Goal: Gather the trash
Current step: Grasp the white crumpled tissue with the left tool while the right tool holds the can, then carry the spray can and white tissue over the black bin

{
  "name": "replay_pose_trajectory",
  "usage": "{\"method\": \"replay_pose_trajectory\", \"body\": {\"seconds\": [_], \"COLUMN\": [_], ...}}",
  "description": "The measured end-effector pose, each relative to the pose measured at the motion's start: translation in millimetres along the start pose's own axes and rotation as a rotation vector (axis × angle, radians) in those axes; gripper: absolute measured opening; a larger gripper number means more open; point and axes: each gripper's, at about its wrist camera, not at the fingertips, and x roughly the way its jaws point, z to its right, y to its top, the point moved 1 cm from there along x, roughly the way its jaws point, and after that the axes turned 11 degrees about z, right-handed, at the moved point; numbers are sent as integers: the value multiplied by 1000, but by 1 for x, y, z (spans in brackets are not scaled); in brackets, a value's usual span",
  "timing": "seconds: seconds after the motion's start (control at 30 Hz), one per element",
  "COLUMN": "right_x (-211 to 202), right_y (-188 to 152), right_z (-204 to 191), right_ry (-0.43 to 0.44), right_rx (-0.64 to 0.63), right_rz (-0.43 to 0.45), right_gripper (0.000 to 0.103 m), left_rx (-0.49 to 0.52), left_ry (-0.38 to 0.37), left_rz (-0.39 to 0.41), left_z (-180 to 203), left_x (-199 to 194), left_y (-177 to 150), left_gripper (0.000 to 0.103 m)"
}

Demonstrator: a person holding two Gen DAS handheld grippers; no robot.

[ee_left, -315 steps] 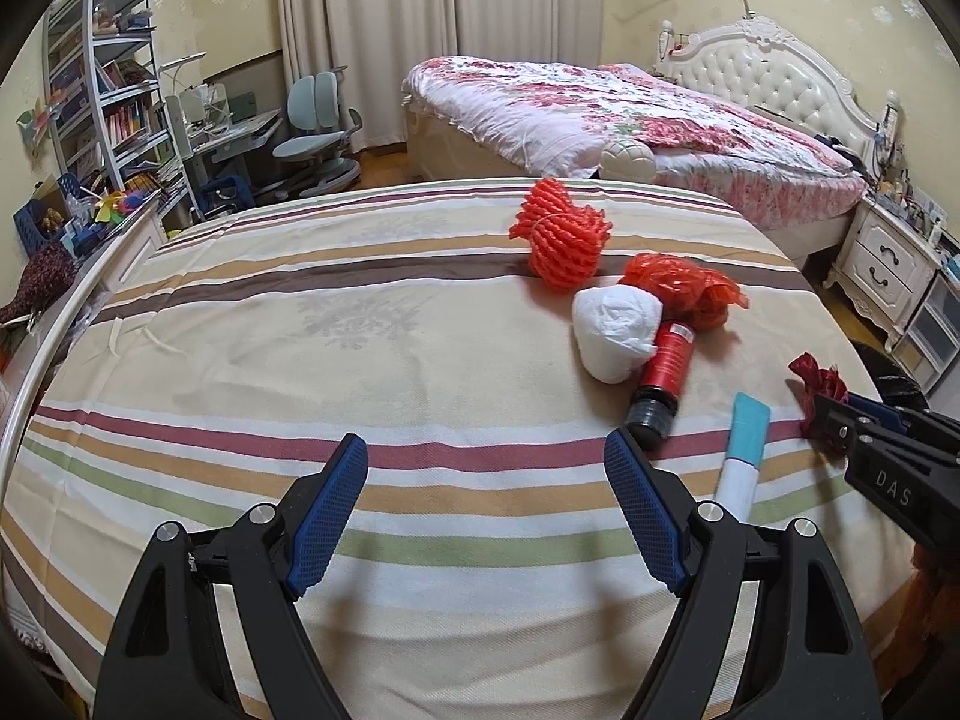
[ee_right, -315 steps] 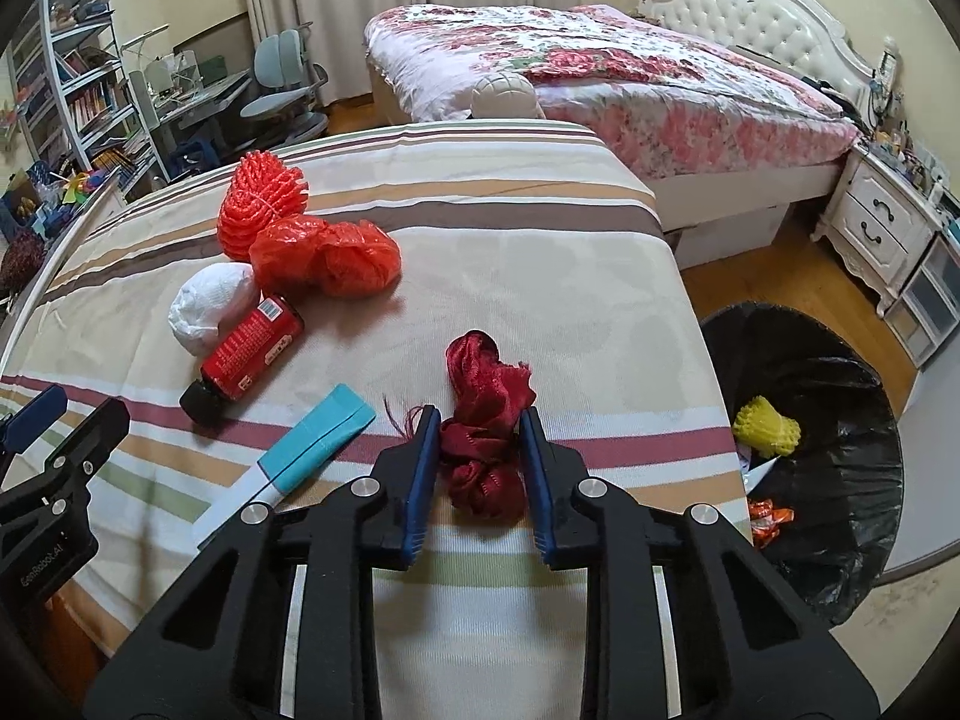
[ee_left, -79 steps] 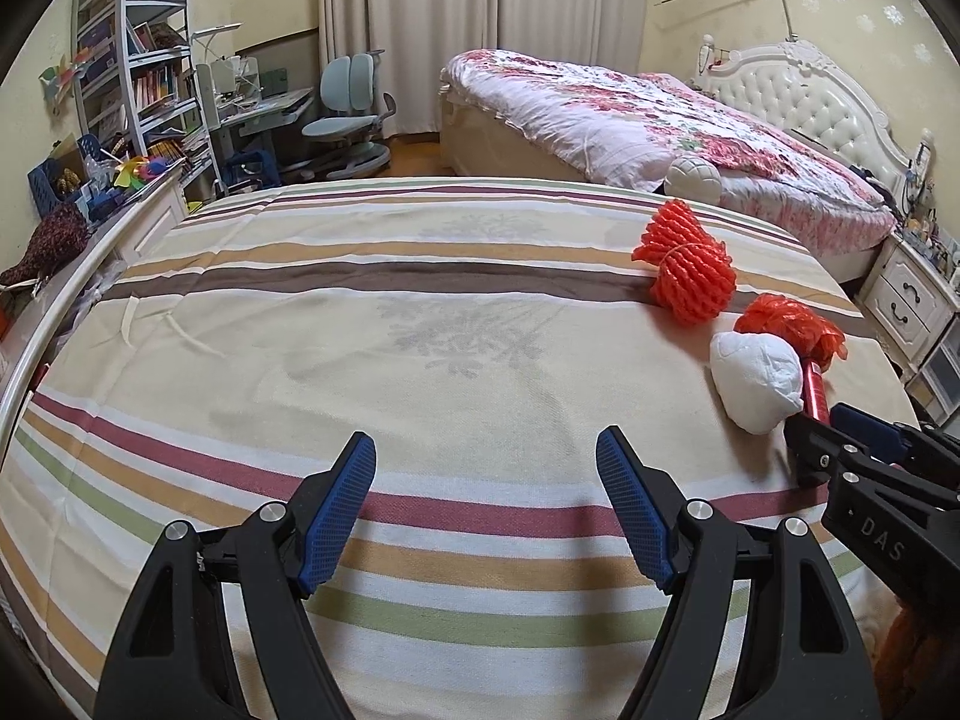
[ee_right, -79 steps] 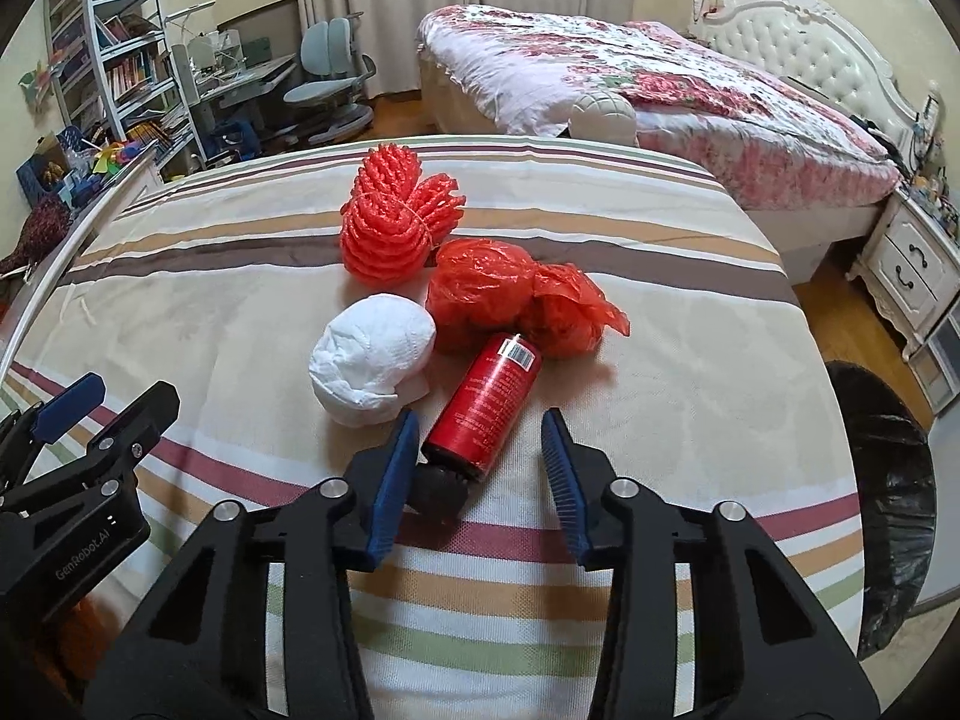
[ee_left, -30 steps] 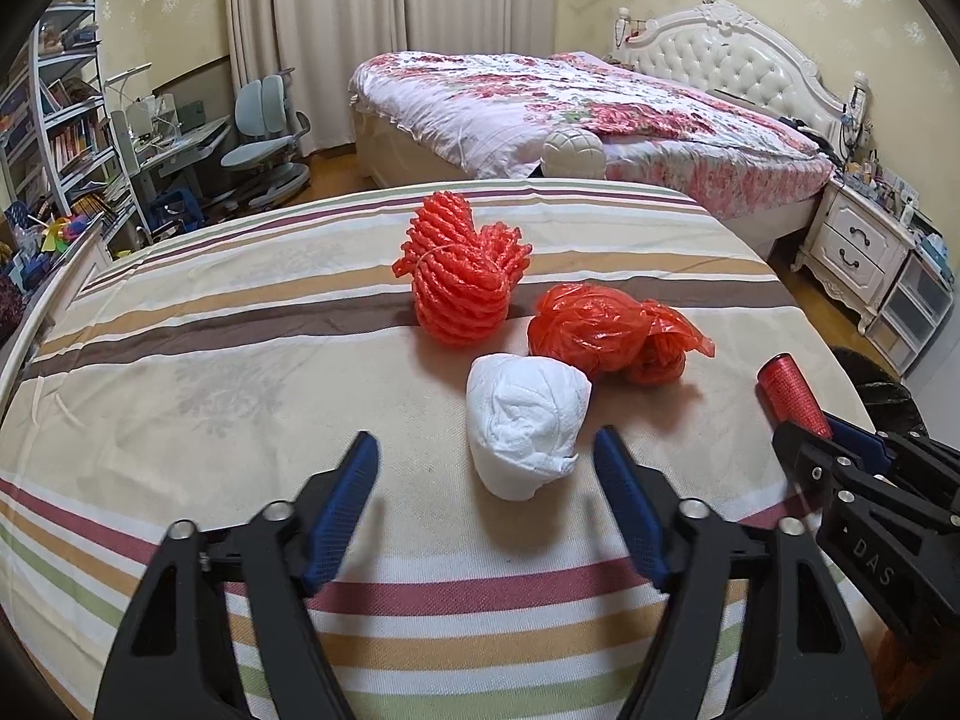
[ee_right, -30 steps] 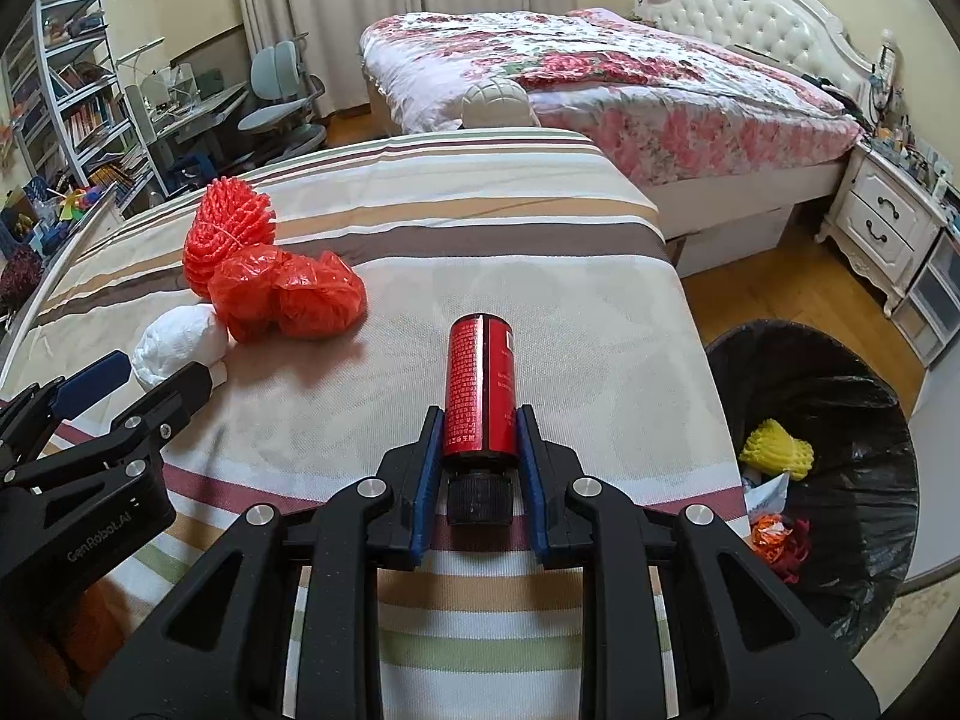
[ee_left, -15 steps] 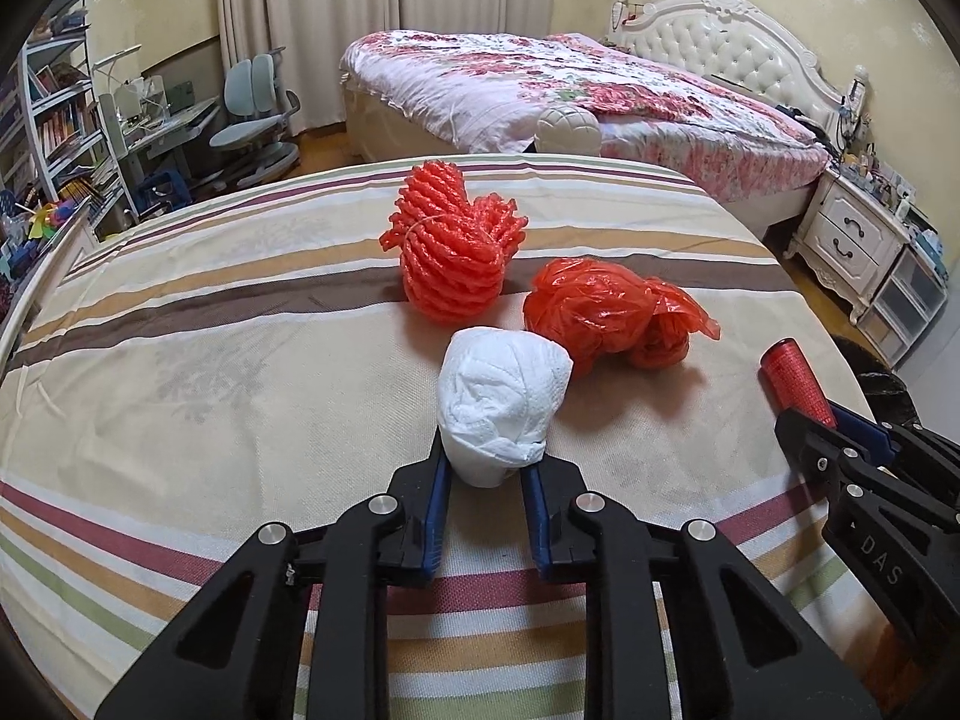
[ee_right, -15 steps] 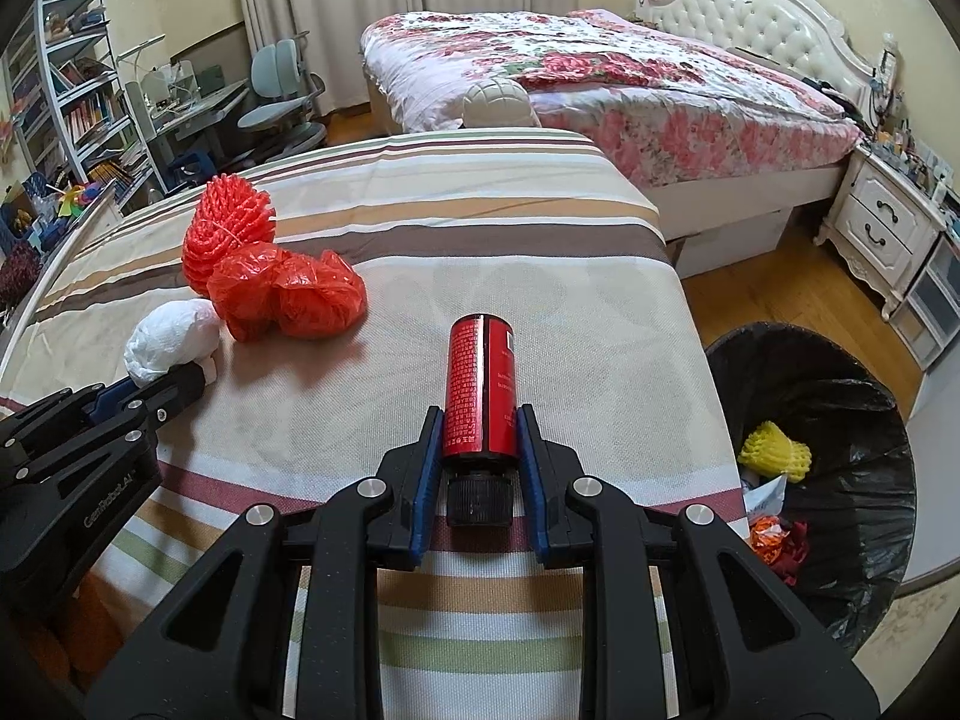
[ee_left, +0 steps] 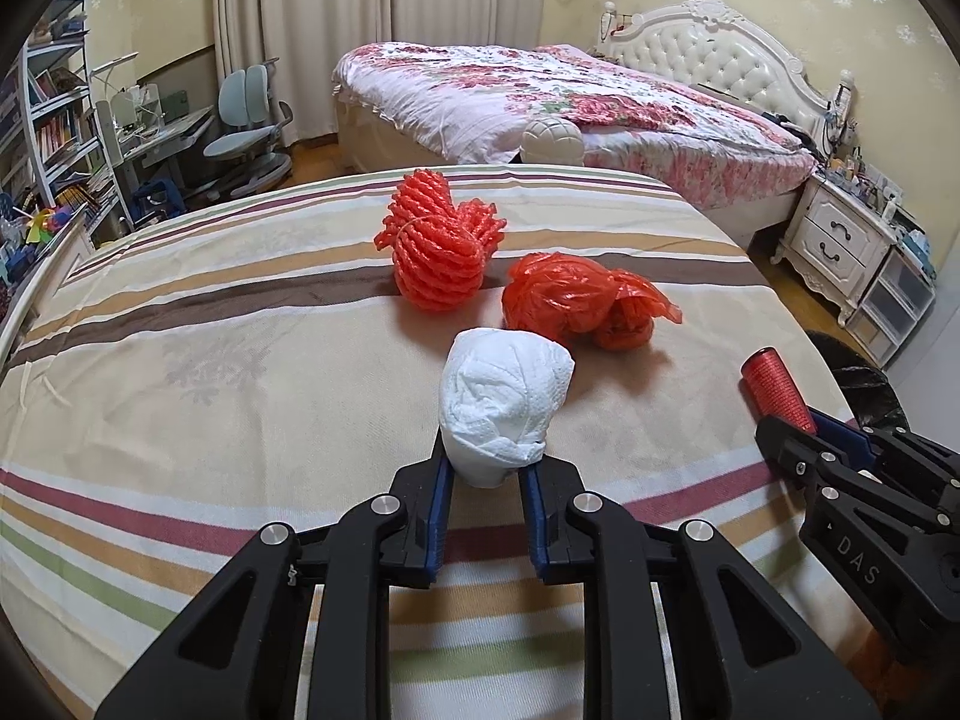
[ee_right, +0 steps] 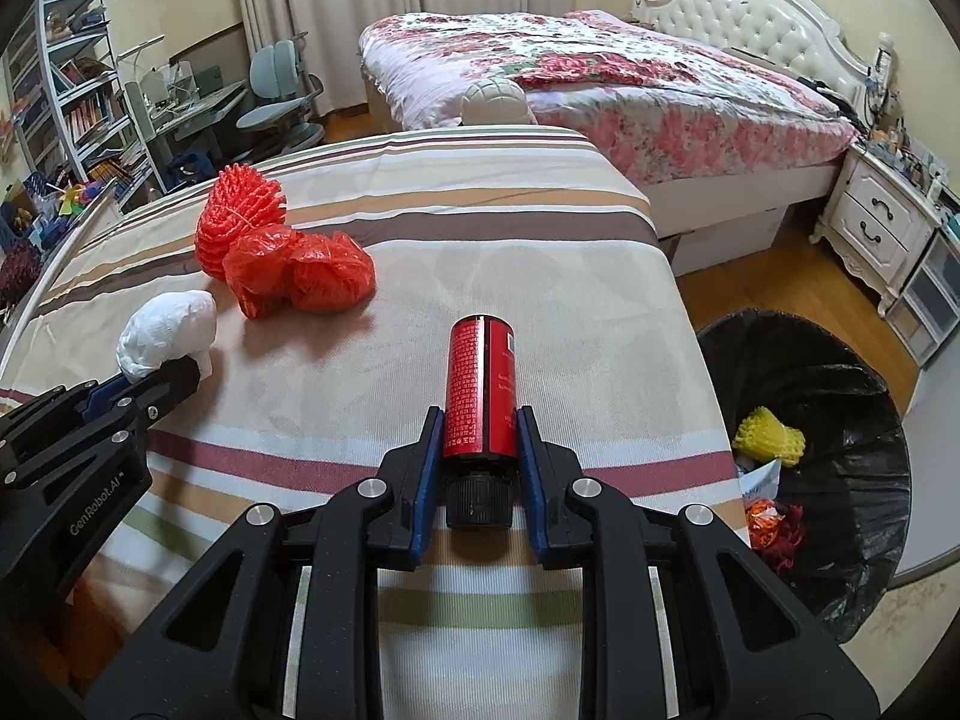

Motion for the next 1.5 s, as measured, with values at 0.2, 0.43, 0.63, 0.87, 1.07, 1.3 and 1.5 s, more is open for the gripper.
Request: {"method": "replay_pose_trajectory", "body": {"seconds": [0.2,0.43,0.63,0.87,1.07,1.3,1.5], "right_x": [-18,-40,-60,-82,-95,-101,-103], "right_y": [-11,-18,-26,-31,-33,-34,-35], "right_z": [2,10,21,40,66,106,139], "right_ry": [-2,-10,-24,-45,-82,-146,-206], "right_rx": [-2,9,27,59,95,145,182], "right_rz": [13,38,62,98,122,140,150], "right_gripper": [23,23,23,23,23,23,23], "left_rx": [13,39,71,114,154,197,233], "left_ry": [-16,-31,-55,-91,-126,-167,-204], "left_rz": [8,23,48,72,89,100,99], "left_z": [8,25,47,75,101,135,164], "left_x": [-10,-23,-35,-46,-49,-45,-38], "left_y": [-5,-12,-15,-18,-14,-10,-7], "left_gripper": [22,22,22,22,22,22,22]}}
